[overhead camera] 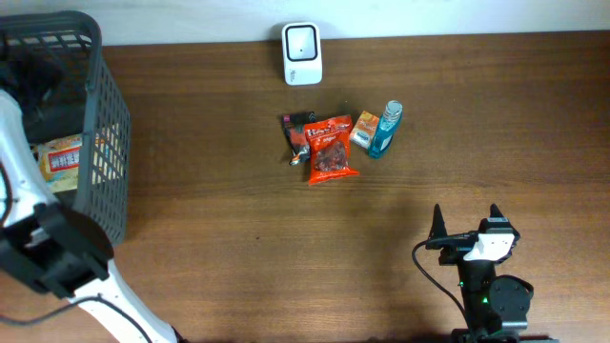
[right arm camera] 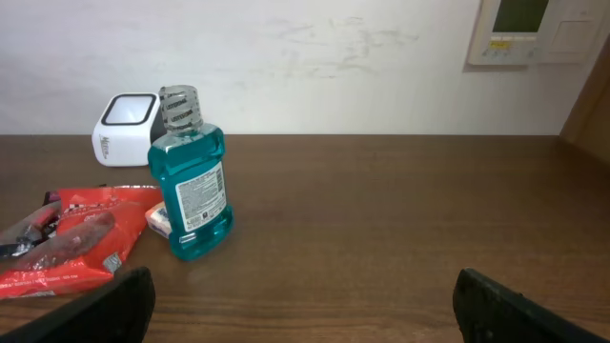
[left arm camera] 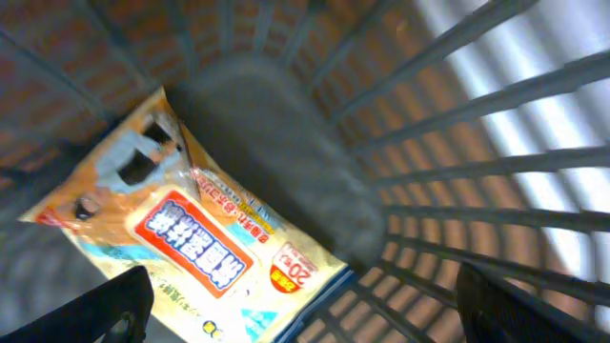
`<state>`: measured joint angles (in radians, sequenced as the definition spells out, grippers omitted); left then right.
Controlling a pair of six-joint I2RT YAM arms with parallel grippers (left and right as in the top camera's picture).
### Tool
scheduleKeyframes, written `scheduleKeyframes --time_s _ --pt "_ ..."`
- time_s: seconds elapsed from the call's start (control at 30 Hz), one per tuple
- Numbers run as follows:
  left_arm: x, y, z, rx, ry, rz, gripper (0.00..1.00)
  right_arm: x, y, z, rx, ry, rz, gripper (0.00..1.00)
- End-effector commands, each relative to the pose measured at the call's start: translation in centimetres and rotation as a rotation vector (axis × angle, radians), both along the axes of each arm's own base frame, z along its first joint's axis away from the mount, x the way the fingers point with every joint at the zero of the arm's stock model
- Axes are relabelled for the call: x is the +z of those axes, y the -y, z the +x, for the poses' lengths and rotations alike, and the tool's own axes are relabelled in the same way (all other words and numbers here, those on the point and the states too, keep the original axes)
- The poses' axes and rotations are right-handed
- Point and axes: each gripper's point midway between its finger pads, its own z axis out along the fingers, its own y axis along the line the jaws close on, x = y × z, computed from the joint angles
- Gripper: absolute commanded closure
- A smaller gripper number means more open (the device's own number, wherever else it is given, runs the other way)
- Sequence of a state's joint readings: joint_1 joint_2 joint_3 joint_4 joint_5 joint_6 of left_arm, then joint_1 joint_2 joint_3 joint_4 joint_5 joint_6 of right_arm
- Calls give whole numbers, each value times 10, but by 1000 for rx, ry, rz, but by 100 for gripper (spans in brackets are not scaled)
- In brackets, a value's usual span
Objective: Scan the item barcode
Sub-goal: 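Reach into the basket and grasp the yellow snack bag with left gripper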
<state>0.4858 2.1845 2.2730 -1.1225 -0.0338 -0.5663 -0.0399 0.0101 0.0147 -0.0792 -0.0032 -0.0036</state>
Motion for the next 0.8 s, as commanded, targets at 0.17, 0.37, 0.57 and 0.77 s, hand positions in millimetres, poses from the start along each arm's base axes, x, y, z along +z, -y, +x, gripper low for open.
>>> scheduleKeyframes --time_s 0.17,0.37,0.57,0.77 --pt "-133 0 -14 182 -264 -162 1 -3 3 0 -14 -5 0 2" --pt "-180 -8 -47 302 -447 -134 1 -3 3 0 -14 -5 0 2" --pt "-189 1 -63 298 -525 -169 2 -3 3 0 -14 -5 0 1" --pt "-188 9 -76 295 -587 -189 54 -3 3 0 -14 -5 0 2"
